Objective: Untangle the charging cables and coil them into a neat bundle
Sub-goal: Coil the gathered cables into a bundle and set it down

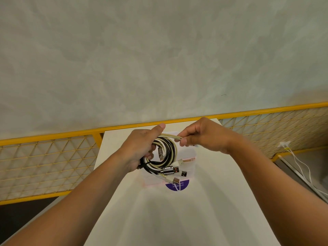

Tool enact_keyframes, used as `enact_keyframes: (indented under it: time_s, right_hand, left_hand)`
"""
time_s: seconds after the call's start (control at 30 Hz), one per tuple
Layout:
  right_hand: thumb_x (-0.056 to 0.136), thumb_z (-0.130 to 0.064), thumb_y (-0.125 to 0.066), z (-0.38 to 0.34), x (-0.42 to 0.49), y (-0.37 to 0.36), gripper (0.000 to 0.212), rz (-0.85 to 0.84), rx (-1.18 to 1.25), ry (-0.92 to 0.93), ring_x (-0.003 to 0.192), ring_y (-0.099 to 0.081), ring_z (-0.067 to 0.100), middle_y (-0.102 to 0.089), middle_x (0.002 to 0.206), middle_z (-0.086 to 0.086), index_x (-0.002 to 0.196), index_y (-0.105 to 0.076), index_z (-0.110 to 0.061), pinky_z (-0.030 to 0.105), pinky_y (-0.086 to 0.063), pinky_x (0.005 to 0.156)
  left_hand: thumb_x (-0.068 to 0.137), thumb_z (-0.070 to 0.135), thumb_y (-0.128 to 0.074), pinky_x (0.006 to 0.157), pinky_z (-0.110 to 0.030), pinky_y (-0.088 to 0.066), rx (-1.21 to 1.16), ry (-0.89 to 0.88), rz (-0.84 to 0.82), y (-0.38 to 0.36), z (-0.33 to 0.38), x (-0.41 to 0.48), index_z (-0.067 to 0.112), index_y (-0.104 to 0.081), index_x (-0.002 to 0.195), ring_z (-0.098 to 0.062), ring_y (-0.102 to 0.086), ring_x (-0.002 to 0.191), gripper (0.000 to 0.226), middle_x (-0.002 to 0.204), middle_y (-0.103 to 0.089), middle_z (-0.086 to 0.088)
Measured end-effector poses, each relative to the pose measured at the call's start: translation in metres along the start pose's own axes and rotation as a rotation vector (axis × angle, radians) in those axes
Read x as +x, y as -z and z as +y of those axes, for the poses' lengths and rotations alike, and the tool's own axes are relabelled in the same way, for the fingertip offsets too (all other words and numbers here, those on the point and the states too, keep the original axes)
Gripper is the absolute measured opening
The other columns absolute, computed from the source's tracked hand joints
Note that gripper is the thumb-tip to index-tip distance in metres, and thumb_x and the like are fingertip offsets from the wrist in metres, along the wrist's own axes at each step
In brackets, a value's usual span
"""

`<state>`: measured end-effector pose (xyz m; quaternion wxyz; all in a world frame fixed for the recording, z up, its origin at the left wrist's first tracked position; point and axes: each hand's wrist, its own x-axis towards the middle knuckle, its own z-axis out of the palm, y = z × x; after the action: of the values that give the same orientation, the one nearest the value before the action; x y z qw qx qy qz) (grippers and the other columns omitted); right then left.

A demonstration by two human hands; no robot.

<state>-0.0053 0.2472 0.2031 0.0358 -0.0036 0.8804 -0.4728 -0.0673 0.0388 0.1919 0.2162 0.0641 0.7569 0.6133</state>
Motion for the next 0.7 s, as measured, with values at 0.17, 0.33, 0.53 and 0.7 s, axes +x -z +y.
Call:
enact_keyframes:
  time_s: [0.17,0.33,0.53,0.7]
  right_hand:
    - [0.094,-0.018,-0.069,0.003,0.004,-0.004,0.017,0.05,-0.19,0.061,0.091,-0.065,0.006,-0.072,0.092,-0.012,0.106,-0.079,-0.026,0.023,-0.05,0.084]
    - [0.093,-0.018,-0.07,0.003,0.007,-0.008,0.016,0.127,-0.199,0.101,0.086,-0.064,0.004,-0.074,0.094,-0.01,0.105,-0.079,-0.024,0.017,-0.046,0.074]
    - [0.091,-0.012,-0.072,0.007,0.012,-0.011,0.015,0.198,-0.031,0.116,0.066,-0.066,0.003,-0.076,0.084,-0.004,0.101,-0.08,-0.02,0.023,-0.058,0.073]
    - [0.09,-0.008,-0.071,0.01,0.014,-0.015,0.017,0.224,0.28,0.13,0.072,-0.068,0.033,-0.076,0.091,0.016,0.107,-0.077,-0.008,0.035,-0.061,0.077]
  left_hand:
    - [0.089,0.053,-0.067,0.048,-0.029,-0.029,-0.029,0.018,-0.029,-0.001,0.002,-0.002,0.018,-0.039,0.061,-0.015,-0.025,0.042,0.053,0.046,-0.036,0.002]
    - [0.09,0.046,-0.069,0.047,-0.027,-0.026,-0.126,0.032,-0.064,-0.002,0.007,-0.003,0.019,-0.041,0.062,-0.015,-0.023,0.042,0.048,0.046,-0.034,0.001]
    - [0.092,0.041,-0.067,0.049,-0.027,-0.025,-0.176,0.026,-0.08,-0.001,0.011,-0.005,0.017,-0.045,0.064,-0.014,-0.022,0.04,0.043,0.044,-0.033,0.0]
    - [0.092,0.044,-0.066,0.051,-0.027,-0.024,-0.239,0.015,-0.115,-0.003,0.015,-0.006,0.017,-0.053,0.063,-0.013,-0.022,0.038,0.042,0.044,-0.032,0.0]
